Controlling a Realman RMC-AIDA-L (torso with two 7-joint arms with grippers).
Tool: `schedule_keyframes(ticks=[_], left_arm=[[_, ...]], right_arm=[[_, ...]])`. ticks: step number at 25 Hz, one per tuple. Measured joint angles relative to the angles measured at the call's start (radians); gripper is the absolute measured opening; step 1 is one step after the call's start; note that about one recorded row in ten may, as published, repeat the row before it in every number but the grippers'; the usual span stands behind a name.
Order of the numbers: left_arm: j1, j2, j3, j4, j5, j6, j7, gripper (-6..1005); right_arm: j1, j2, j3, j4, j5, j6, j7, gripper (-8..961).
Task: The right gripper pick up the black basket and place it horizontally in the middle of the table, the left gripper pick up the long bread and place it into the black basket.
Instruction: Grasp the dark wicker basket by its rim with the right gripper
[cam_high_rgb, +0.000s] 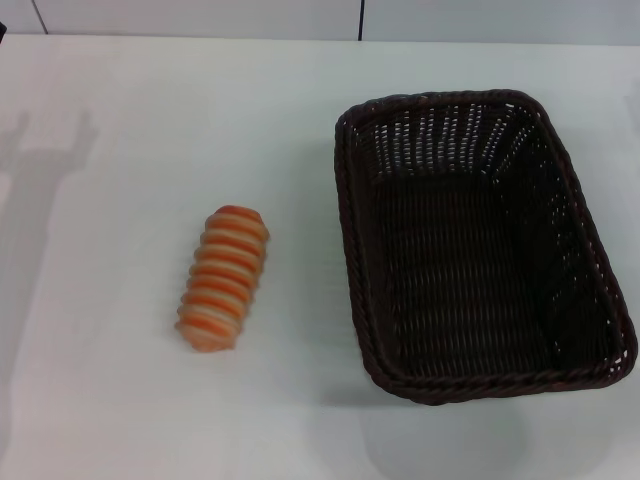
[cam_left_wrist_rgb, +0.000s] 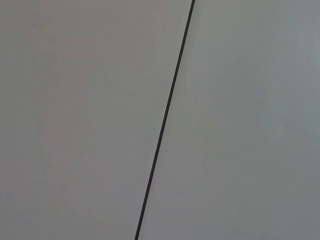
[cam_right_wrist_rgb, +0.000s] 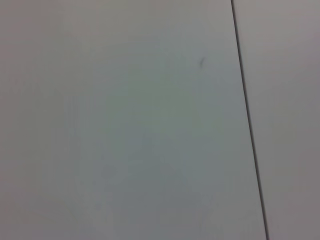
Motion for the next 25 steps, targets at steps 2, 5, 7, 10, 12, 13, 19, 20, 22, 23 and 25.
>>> schedule_keyframes(ticks=[2,5,7,10,12,13,19,20,22,23,25], left_arm=[[0.001,0.000,0.000,0.000,0.000,0.000,-0.002,861],[0.000,0.000,0.001,-0.001,0.000,0.000,-0.002,861],[0.000,0.000,0.001,-0.002,0.000,0.000,-0.002,861],[0.000,0.000,0.001,-0.002,0.000,0.000,-0.002,861],[-0.001,-0.001,0.001,-0.003,0.000,-0.002,-0.002,861],[-0.002,-0.001,0.003,-0.003,0.000,-0.004,-0.002,861],[-0.004,0.000,0.022,-0.006,0.000,-0.004,-0.002,861],[-0.004,0.000,0.024,-0.006,0.000,-0.004,-0.002,861],[-0.004,0.000,0.024,-0.004,0.000,-0.004,-0.002,861],[-0.003,0.000,0.025,-0.003,0.000,-0.004,-0.002,861],[-0.001,0.001,0.026,-0.003,0.000,-0.003,-0.003,861]], right_arm=[[0.005,0.000,0.000,-0.002,-0.002,0.017,-0.004,797],[0.007,-0.001,-0.001,-0.006,-0.003,0.039,-0.006,798],[0.006,-0.004,-0.007,-0.033,-0.003,0.086,-0.011,798],[0.000,-0.006,-0.012,-0.067,-0.003,0.150,-0.040,798],[-0.003,-0.007,-0.013,-0.112,-0.004,0.231,-0.091,797],[-0.006,-0.007,-0.012,-0.144,-0.004,0.285,-0.124,797],[-0.149,-0.005,-0.005,-0.523,0.000,0.625,-0.290,796],[-0.175,-0.006,-0.005,-0.589,0.000,0.669,-0.293,796],[-0.224,-0.008,-0.006,-0.706,-0.005,0.719,-0.314,796],[-0.224,-0.008,-0.006,-0.706,-0.005,0.719,-0.314,796],[-0.233,-0.008,-0.010,-0.711,-0.006,0.688,-0.331,796]])
